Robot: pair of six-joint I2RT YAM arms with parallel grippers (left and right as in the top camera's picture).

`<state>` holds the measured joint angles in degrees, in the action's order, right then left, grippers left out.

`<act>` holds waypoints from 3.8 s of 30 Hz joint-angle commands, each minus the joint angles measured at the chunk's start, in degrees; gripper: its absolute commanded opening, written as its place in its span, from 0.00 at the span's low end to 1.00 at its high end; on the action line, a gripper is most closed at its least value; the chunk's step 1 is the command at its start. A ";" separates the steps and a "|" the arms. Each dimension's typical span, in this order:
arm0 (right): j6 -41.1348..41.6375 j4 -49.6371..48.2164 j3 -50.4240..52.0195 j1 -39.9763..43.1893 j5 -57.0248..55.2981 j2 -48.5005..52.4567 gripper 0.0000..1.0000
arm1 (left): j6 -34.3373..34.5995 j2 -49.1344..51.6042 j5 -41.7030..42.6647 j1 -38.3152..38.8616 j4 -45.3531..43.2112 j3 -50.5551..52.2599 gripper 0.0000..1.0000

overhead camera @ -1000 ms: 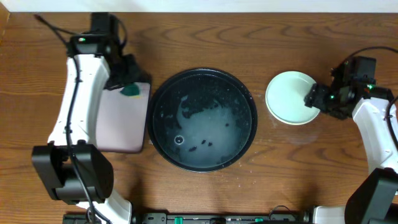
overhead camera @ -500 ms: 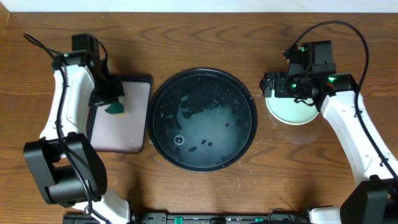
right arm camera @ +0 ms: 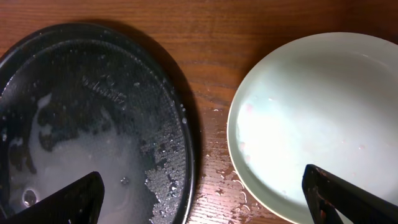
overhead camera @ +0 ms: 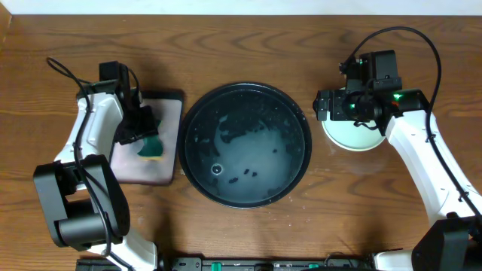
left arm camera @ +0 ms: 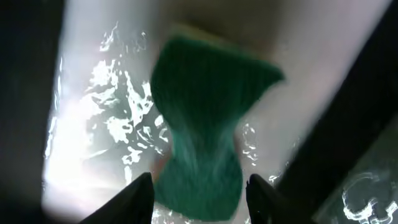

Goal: Clean dirty plates on tray and stack at the side

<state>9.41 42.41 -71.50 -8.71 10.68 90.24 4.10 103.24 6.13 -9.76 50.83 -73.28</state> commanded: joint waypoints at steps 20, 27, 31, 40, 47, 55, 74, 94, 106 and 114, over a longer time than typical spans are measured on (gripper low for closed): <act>-6.43 14.23 -29.64 -0.39 -2.51 -4.52 0.99 | 1.07 -11.08 4.98 -0.31 8.50 -12.79 0.77; -6.49 16.48 -29.62 -0.39 0.31 -4.35 0.99 | 1.07 -11.08 4.98 -0.31 8.50 -12.76 0.78; -6.47 18.56 -29.62 -0.39 0.33 -4.35 0.99 | 1.07 -11.08 4.98 -0.31 8.50 -12.76 0.77; -6.51 18.97 -29.35 -0.37 -2.34 -4.22 0.99 | 1.07 -11.08 4.98 -0.31 8.50 -12.76 0.78; -8.59 10.91 -19.89 0.44 -4.63 -11.76 0.99 | 1.07 -11.08 4.98 -0.31 8.50 -12.76 0.78; -8.87 -3.23 4.50 3.82 -1.11 -31.08 0.99 | 1.07 -11.08 4.98 -0.31 8.50 -12.76 0.78; -13.35 -34.75 54.16 4.98 -2.91 -74.73 0.99 | 1.07 -11.08 4.98 -0.31 8.50 -12.76 0.78; -12.04 -44.83 71.19 4.98 -3.17 -89.59 0.99 | 1.07 -11.08 4.98 -0.31 8.50 -12.76 0.78; -7.10 -38.95 71.19 4.92 -1.42 -87.25 0.99 | 1.07 -11.08 4.98 -0.31 8.50 -12.79 0.79; -7.10 -38.93 71.19 4.92 -1.40 -86.84 0.99 | 1.07 -11.08 4.98 -0.31 8.50 -12.79 0.79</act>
<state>1.10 3.27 -0.40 -3.97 8.58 3.31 4.86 91.83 10.61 -9.76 59.16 -85.32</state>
